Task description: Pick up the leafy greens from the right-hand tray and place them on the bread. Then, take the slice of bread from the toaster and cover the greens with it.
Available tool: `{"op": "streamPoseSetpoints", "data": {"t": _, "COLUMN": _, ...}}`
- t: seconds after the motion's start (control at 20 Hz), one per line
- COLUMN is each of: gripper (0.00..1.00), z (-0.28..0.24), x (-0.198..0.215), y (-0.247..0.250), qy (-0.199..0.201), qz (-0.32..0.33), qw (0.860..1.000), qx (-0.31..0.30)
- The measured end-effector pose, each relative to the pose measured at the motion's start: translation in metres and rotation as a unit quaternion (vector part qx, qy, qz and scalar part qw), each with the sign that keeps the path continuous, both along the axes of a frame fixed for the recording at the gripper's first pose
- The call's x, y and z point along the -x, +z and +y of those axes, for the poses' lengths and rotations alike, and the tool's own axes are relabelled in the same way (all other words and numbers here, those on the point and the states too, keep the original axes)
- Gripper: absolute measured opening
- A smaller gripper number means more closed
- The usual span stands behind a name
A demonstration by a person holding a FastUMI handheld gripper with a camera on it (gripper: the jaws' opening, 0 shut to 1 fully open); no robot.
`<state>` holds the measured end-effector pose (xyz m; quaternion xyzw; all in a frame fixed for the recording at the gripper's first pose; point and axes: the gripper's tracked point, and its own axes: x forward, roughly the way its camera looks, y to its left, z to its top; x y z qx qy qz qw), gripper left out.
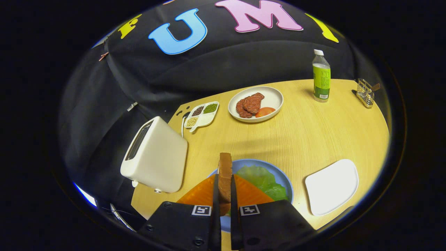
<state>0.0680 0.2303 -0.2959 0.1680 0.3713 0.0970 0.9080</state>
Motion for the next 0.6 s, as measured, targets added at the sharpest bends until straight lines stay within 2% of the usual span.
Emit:
{"op": "streamPoseSetpoints", "data": {"t": 0.2, "gripper": 0.17, "z": -0.012, "x": 0.001, "y": -0.016, "qy": -0.013, "qz": 0.012, "qw": 1.000, "qx": 0.008}}
{"op": "streamPoseSetpoints", "data": {"t": 0.4, "gripper": 0.34, "z": -0.023, "x": 0.009, "y": -0.030, "qy": -0.016, "qz": 0.023, "qw": 0.999, "qx": 0.027}}
{"op": "streamPoseSetpoints", "data": {"t": 0.5, "gripper": 0.35, "z": -0.030, "x": 0.011, "y": -0.033, "qy": -0.022, "qz": 0.025, "qw": 0.999, "qx": 0.037}}
{"op": "streamPoseSetpoints", "data": {"t": 0.6, "gripper": 0.51, "z": -0.043, "x": 0.014, "y": -0.037, "qy": -0.028, "qz": 0.027, "qw": 0.997, "qx": 0.063}}
